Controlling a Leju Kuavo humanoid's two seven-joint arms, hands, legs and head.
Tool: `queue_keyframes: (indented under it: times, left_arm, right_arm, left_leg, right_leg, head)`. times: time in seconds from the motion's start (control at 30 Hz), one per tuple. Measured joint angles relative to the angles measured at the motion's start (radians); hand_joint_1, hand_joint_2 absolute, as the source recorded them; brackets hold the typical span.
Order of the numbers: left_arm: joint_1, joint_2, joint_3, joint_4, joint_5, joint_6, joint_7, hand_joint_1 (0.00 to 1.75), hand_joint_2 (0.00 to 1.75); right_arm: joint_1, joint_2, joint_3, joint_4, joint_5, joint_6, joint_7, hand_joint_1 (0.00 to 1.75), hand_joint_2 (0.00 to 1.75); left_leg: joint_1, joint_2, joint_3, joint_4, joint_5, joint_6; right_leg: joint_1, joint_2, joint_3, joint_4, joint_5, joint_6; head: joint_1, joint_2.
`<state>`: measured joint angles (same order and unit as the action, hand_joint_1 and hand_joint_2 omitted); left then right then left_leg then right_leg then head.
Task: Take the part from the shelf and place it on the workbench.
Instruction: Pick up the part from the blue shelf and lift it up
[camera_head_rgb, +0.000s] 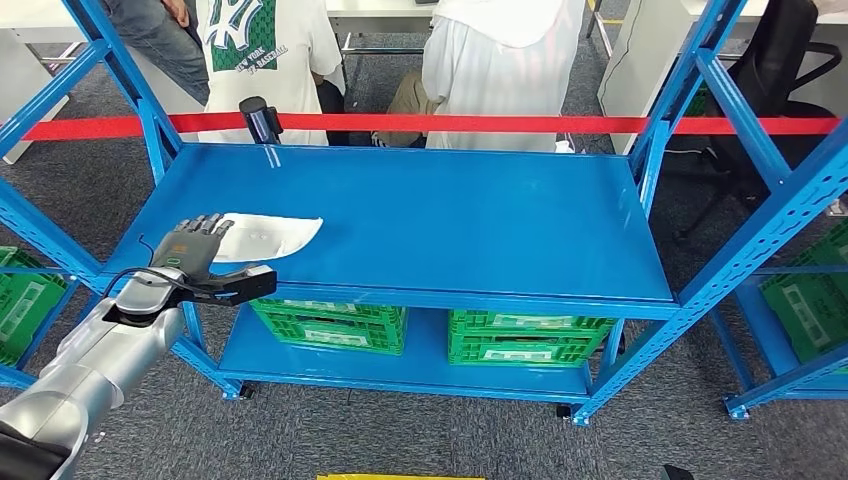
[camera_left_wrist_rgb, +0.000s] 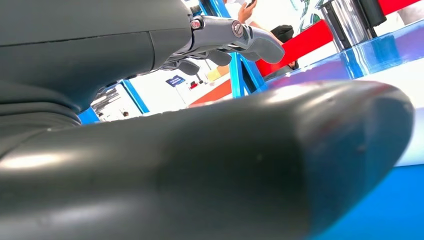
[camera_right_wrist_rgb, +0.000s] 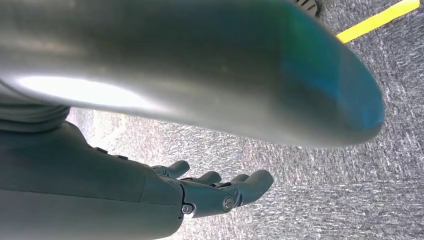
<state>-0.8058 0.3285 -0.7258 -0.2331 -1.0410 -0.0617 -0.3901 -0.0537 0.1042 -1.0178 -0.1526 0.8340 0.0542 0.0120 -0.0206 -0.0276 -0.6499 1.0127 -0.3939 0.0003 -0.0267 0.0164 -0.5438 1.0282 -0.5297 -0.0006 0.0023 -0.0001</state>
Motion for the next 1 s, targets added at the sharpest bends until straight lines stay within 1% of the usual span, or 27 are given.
queue_keyframes:
  times: [0.23, 0.37, 0.63, 1.0]
  left_arm:
    - [0.002, 0.000, -0.002, 0.000, 0.001, 0.004, 0.002, 0.00, 0.00]
    - [0.002, 0.000, -0.002, 0.000, 0.003, 0.006, 0.014, 0.00, 1.75]
    - [0.003, -0.007, -0.002, 0.000, 0.011, 0.011, 0.035, 0.00, 1.75]
    - [0.003, -0.034, -0.002, 0.000, 0.012, 0.022, 0.041, 0.00, 1.75]
  right_arm:
    - [0.000, -0.001, 0.000, 0.000, 0.002, 0.000, -0.003, 0.00, 0.00]
    - [0.000, -0.001, 0.000, 0.000, 0.003, 0.000, -0.004, 0.00, 0.00]
    - [0.000, -0.001, 0.000, 0.000, 0.010, 0.002, -0.005, 0.00, 0.00]
    - [-0.001, -0.001, 0.000, 0.000, 0.012, 0.002, -0.005, 0.00, 0.00]
  left_leg:
    - [0.000, 0.000, 0.000, 0.000, 0.000, 0.000]
    - [0.000, 0.000, 0.000, 0.000, 0.000, 0.000]
    - [0.000, 0.000, 0.000, 0.000, 0.000, 0.000]
    - [0.000, 0.000, 0.000, 0.000, 0.000, 0.000]
  right_leg:
    - [0.000, 0.000, 0.000, 0.000, 0.000, 0.000]
    - [0.000, 0.000, 0.000, 0.000, 0.000, 0.000]
    - [0.000, 0.000, 0.000, 0.000, 0.000, 0.000]
    - [0.000, 0.000, 0.000, 0.000, 0.000, 0.000]
  head:
    - [0.000, 0.000]
    - [0.000, 0.000]
    - [0.000, 0.000]
    - [0.000, 0.000]
